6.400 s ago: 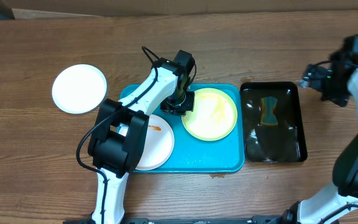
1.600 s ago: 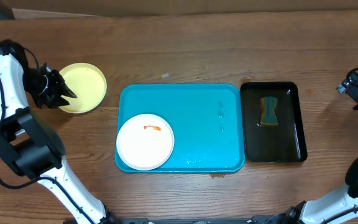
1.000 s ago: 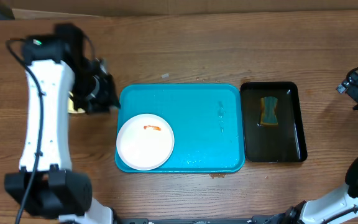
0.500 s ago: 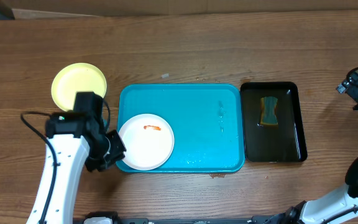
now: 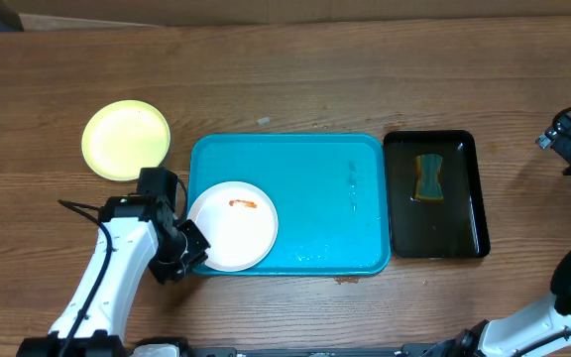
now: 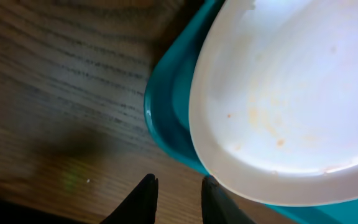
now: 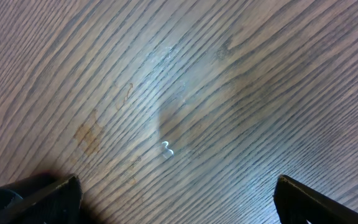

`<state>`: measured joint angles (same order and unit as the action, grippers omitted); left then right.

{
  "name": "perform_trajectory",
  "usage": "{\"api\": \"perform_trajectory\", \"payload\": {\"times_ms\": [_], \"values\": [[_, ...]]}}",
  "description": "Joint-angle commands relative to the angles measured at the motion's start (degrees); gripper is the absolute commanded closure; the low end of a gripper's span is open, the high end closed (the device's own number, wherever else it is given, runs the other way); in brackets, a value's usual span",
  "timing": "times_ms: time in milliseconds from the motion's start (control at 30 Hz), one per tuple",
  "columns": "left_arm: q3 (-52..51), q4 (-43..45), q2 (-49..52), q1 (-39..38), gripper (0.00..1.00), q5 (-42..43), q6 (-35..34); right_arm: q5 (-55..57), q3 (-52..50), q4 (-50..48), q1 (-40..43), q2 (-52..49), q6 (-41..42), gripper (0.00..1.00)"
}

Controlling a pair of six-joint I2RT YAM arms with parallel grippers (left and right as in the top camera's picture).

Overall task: Clean dirty plates on tray and stack at the side
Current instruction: 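Move left gripper to the remaining white plate's rim on the tray, then grip the white plate rim with left gripper and slide it right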

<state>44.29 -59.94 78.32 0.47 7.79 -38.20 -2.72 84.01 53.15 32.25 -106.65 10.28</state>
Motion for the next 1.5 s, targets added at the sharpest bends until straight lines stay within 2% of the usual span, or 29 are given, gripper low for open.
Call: {"api": "perform_trajectory", "payload": {"times_ms": [0, 133, 333, 533, 700, 1033, 1200, 1467], "values": [[-1.7, 2.1, 1.8, 0.2, 0.74, -0.9, -1.8, 0.1, 1.0, -0.2, 0.0, 1.1, 0.0, 0.0], [-1.9, 5.4, 3.2, 0.2, 0.75, -0.9, -1.9, 0.1, 1.0, -0.2, 0.0, 1.1, 0.0, 0.0], [-1.9, 6.4, 4.9, 0.2, 0.83, -0.9, -1.9, 0.1, 1.0, -0.2, 0.0, 1.1, 0.0, 0.0], [-1.9, 6.6, 6.8, 0.2, 0.81, -0.7, -1.9, 0.1, 1.0, -0.2, 0.0, 1.1, 0.0, 0.0], [-1.9, 7.2, 8.5, 0.2, 0.9, -0.5, -1.8, 0.1, 1.0, -0.2, 0.0, 1.1, 0.0, 0.0], [-0.9, 17.1, 8.5, 0.2, 0.91, 9.0, 5.4, 0.1, 1.0, -0.2, 0.0, 1.1, 0.0, 0.0], [1.2, 19.7, 8.5, -0.5, 0.91, 9.1, 10.8, 0.1, 1.0, -0.2, 0.0, 1.1, 0.0, 0.0], [2.0, 23.4, 8.5, -3.9, 0.89, 6.9, 11.2, 0.1, 1.0, -0.2, 0.0, 1.1, 0.0, 0.0]]}}
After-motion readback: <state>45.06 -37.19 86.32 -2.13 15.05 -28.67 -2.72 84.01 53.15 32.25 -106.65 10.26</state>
